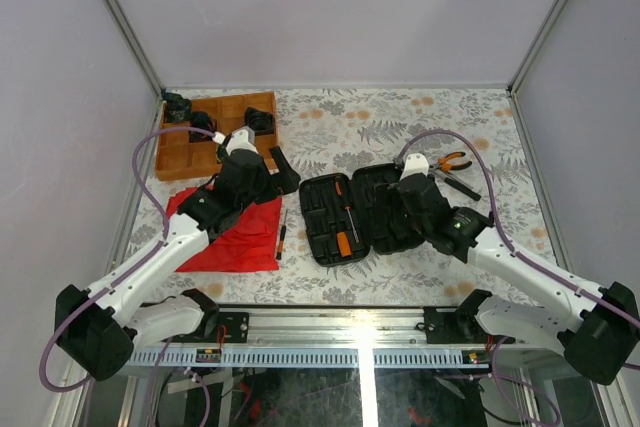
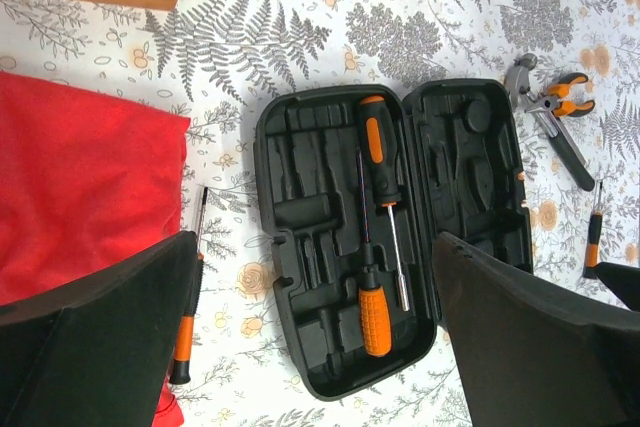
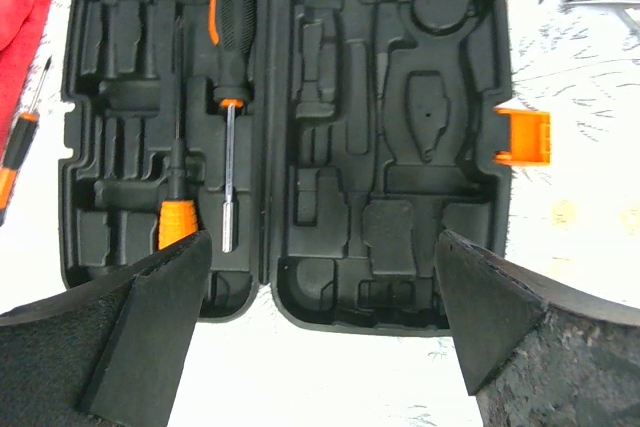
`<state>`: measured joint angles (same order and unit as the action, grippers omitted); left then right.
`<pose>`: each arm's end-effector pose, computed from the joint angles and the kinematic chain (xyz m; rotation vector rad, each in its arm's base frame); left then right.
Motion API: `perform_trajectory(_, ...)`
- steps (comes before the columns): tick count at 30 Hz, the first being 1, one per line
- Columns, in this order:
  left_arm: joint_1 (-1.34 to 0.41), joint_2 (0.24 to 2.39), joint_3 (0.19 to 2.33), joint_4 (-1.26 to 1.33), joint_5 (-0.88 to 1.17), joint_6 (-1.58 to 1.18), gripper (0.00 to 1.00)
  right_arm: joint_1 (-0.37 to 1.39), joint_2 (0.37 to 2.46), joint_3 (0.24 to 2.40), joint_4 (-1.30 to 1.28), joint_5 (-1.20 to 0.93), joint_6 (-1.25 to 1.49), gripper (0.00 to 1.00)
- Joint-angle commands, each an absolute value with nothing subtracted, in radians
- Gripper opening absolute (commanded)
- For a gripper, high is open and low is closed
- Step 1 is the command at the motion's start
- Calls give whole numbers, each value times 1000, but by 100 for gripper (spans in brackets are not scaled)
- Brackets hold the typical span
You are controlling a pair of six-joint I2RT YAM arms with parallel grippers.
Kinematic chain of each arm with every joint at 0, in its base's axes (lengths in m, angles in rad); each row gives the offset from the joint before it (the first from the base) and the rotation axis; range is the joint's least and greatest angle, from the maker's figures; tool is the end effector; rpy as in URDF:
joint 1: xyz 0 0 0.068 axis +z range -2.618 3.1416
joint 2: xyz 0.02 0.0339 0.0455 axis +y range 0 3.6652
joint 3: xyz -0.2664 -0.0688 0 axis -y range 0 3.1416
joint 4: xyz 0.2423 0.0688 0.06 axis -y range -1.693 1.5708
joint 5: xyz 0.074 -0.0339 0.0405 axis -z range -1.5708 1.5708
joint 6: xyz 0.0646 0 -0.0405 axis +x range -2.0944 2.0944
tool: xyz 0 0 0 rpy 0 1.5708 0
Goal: Sort the tools into containers
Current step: Adjust the screwdriver in the storage box.
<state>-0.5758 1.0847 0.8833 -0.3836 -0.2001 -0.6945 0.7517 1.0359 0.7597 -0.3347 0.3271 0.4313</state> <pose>0.2246 -0.1305 0.2835 -0.2473 2.1750 -0.5199 0.1927 0.1517 0.2568 -0.1610 2.1574 0.3304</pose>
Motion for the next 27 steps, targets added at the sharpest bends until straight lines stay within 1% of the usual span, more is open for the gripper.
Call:
perform_trajectory(1,-560,1069,851,-291,-167,-712,100,747,1021,738,-248,211,416,99)
perform_trajectory(5,-557,1088,839,-275,-149,-713,100,747,1054,735,-223,110,417,100)
perform_trajectory(7,-554,1103,838,-261,-105,-706,100,746,1080,738,-204,74,438,100)
perform_trajectory(13,-555,1163,860,-235,-33,-676,100,757,1217,778,-143,-29,537,92)
perform_trajectory(17,-557,1187,859,-199,1,-683,100,786,1291,806,-117,-20,578,90)
perform_trajectory(23,-564,1263,898,-223,2,-705,100,808,1352,838,-101,-12,617,85)
perform_trajectory(27,-584,1318,936,-240,-10,-725,99,820,1381,856,-125,-1,619,77)
